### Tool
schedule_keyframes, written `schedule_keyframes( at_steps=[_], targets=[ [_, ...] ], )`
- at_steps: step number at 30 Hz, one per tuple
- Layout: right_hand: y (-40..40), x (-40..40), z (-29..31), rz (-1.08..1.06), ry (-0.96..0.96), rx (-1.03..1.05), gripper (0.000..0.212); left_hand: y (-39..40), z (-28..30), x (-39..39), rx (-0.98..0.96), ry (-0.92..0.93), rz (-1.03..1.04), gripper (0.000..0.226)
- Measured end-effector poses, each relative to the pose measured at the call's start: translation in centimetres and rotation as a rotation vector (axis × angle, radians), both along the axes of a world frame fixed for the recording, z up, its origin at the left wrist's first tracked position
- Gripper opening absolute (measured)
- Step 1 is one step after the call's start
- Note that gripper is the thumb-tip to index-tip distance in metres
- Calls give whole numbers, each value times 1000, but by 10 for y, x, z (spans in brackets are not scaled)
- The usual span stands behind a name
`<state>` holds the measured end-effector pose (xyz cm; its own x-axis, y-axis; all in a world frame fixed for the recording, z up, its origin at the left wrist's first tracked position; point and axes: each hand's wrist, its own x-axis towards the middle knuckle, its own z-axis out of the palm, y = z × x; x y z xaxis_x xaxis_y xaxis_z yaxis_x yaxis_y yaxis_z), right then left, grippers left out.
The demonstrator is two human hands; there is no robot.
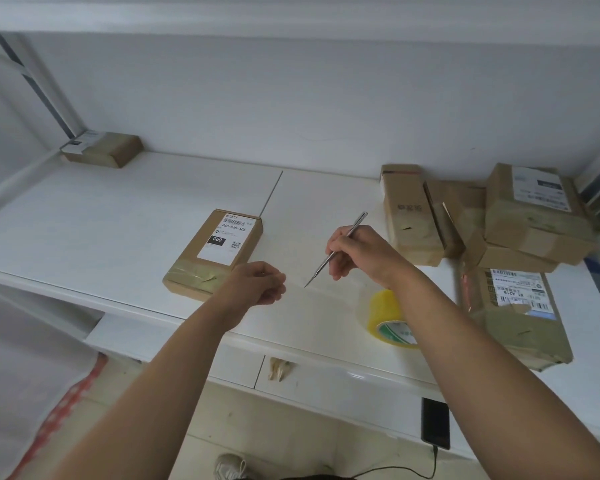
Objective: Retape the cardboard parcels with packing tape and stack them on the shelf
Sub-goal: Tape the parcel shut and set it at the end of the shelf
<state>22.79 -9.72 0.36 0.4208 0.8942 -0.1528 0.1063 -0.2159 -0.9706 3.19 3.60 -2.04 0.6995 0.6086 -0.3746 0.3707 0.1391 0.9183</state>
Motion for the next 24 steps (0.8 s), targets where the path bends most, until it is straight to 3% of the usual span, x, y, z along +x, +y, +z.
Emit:
schedule_keyframes(
  at_steps=[12, 17, 24],
  targets=[
    [1, -8, 0, 111, -57, -54, 14, -13, -10, 6, 255, 93, 61, 11],
    [3, -8, -3, 134, -64, -82, 12, -13, -13, 6, 263, 94, 70, 11],
    [11, 1, -11, -99, -271, -71, 8, -11, -17, 5, 210, 76, 83, 11]
  ],
)
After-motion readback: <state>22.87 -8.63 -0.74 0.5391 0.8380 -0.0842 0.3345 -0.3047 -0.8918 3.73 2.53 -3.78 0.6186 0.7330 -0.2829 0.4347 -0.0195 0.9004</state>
